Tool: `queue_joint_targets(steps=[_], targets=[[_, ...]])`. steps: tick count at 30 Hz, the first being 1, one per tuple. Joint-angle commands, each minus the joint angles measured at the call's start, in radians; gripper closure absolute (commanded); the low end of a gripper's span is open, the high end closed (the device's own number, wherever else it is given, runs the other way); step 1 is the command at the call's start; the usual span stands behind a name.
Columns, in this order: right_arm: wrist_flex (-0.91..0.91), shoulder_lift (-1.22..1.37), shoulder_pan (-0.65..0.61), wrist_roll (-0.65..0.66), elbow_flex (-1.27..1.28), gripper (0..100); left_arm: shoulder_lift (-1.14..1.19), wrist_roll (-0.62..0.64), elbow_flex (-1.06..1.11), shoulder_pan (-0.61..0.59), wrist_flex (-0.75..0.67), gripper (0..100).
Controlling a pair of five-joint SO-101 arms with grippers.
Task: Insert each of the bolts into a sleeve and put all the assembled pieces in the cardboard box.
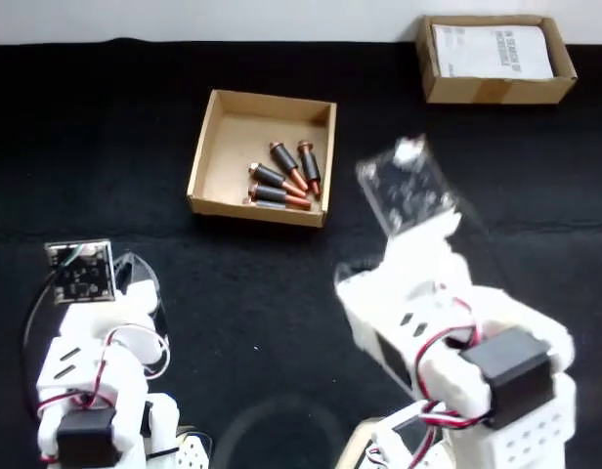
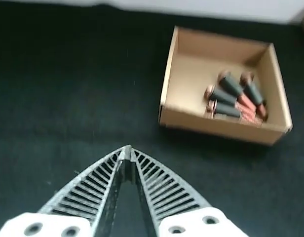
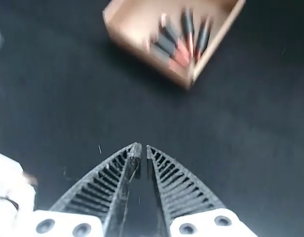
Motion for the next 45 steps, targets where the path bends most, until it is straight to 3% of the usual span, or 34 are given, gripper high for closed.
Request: queue_joint_targets(steps=[1,4,10,13,22,29,36,45], targets=[[-0.125,-0.188,0.056,-0.008,0.354,99.1,-0.004,0.000,0.045,0.015,0.005,99],[-0.314,-0.312,0.159,0.000,0.630,99.1,-0.004,-0.005,0.104,0.015,0.000,99],[-0.654,-0.460,0.364,0.203,1.148,99.1,-0.004,-0.006,0.242,0.015,-0.002,99],[-0.762,-0.510,0.472,0.224,1.307,99.1,-0.004,-0.008,0.302,0.013,-0.002,99],[-0.613,-0.610,0.547,0.222,1.432,99.1,-0.004,-0.009,0.400,0.015,-0.002,99],[-0.607,-0.625,0.578,0.221,1.549,99.1,-0.004,-0.144,0.433,0.015,0.008,99],[-0.591,-0.625,0.605,-0.038,1.573,99.0,-0.002,-0.250,0.433,0.015,0.173,99],[-0.570,-0.625,0.605,-0.044,1.573,99.0,-0.002,-0.249,0.433,0.008,0.172,99]])
